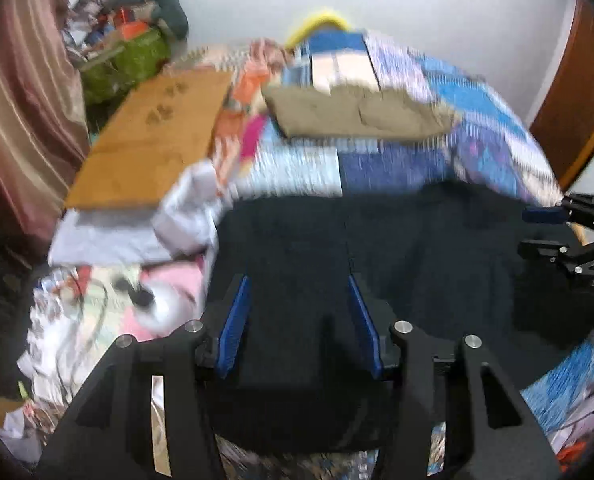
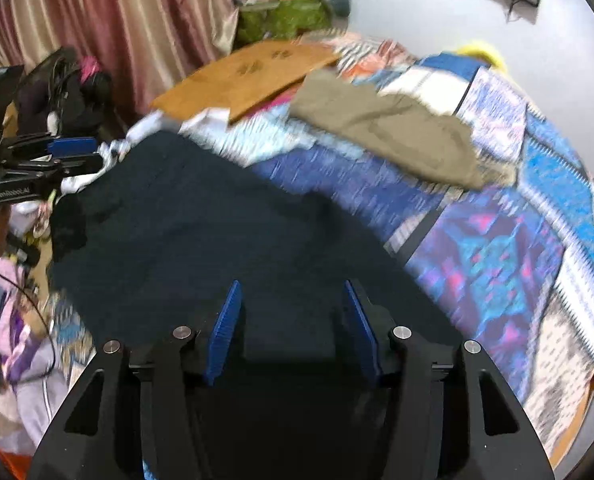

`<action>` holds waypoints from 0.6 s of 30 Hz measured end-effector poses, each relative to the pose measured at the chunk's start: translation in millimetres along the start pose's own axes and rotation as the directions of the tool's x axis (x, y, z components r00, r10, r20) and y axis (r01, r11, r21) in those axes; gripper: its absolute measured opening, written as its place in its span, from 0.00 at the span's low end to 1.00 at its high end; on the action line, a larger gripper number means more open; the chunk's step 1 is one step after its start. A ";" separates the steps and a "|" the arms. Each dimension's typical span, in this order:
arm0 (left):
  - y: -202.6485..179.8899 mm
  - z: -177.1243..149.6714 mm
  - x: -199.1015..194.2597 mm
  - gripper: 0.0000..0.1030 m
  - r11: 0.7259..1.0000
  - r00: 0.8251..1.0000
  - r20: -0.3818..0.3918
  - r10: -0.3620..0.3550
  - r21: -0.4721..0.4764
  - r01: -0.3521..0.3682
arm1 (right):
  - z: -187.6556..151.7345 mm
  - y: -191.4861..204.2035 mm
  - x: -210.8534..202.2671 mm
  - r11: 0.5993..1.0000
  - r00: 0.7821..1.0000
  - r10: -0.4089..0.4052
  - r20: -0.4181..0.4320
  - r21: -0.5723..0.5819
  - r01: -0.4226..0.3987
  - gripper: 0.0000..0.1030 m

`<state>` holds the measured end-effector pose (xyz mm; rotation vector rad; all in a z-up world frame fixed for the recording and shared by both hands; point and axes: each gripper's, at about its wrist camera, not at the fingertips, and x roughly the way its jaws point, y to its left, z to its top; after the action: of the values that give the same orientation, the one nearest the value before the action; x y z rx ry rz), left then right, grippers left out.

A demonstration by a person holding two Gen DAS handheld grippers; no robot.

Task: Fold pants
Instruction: 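Lift and lay the black pants flat, then open both grippers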

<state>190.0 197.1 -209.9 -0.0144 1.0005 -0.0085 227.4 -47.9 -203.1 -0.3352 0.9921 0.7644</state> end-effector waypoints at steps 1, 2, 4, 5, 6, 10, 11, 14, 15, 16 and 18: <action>-1.8 -12.1 11.2 0.48 1.000 0.999 -0.037 0.018 -0.002 -0.018 | -8.5 3.5 6.6 1.000 0.999 0.005 -0.032 -0.004 -0.005 0.48; -1.5 -21.9 18.8 0.48 0.999 0.997 -0.061 0.037 -0.005 -0.037 | -15.2 5.2 10.5 1.000 0.999 0.004 -0.054 -0.006 -0.004 0.48; 2.3 -41.9 29.2 0.47 0.997 0.994 -0.086 0.073 -0.011 -0.074 | -35.6 8.3 14.0 1.000 0.996 -0.008 -0.084 -0.018 0.007 0.48; 5.7 -51.3 30.2 0.47 0.995 0.992 -0.082 0.094 -0.018 -0.095 | -42.3 8.9 8.3 0.999 0.998 -0.014 -0.063 -0.030 0.013 0.48; 8.6 -59.7 27.0 0.48 0.995 0.994 -0.066 0.092 -0.024 -0.094 | -48.5 8.0 2.3 0.999 0.998 -0.018 -0.065 -0.028 0.016 0.48; 17.0 -80.5 13.9 0.56 0.988 0.987 -0.055 0.150 -0.035 -0.152 | -71.2 -4.4 -22.1 1.000 0.999 -0.009 -0.053 0.016 0.010 0.48; 20.8 -84.6 13.3 0.57 0.988 0.987 -0.062 0.146 -0.047 -0.149 | -77.8 -10.0 -26.6 0.999 0.999 -0.004 -0.045 0.039 0.006 0.48; 32.1 -89.3 7.4 0.57 0.987 0.989 -0.080 0.121 -0.096 -0.128 | -101.2 -24.5 -47.2 0.994 1.000 0.002 -0.013 0.106 -0.001 0.48; 32.6 -87.4 3.2 0.57 0.985 0.987 -0.082 0.138 -0.091 -0.146 | -107.2 -28.9 -53.1 0.992 1.000 -0.004 -0.004 0.129 0.004 0.48; 32.3 -85.2 -0.7 0.57 0.982 0.984 -0.079 0.162 -0.082 -0.168 | -111.4 -34.8 -56.2 0.989 1.000 -0.006 0.000 0.148 0.006 0.48; 29.7 -76.6 -11.9 0.56 0.976 0.977 -0.065 0.202 -0.068 -0.206 | -124.6 -47.2 -66.3 0.981 1.000 -0.009 0.005 0.195 0.008 0.48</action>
<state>119.1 226.4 -241.7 0.0210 1.0564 0.2179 161.9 -180.9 -216.0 -0.1667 1.0500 0.6539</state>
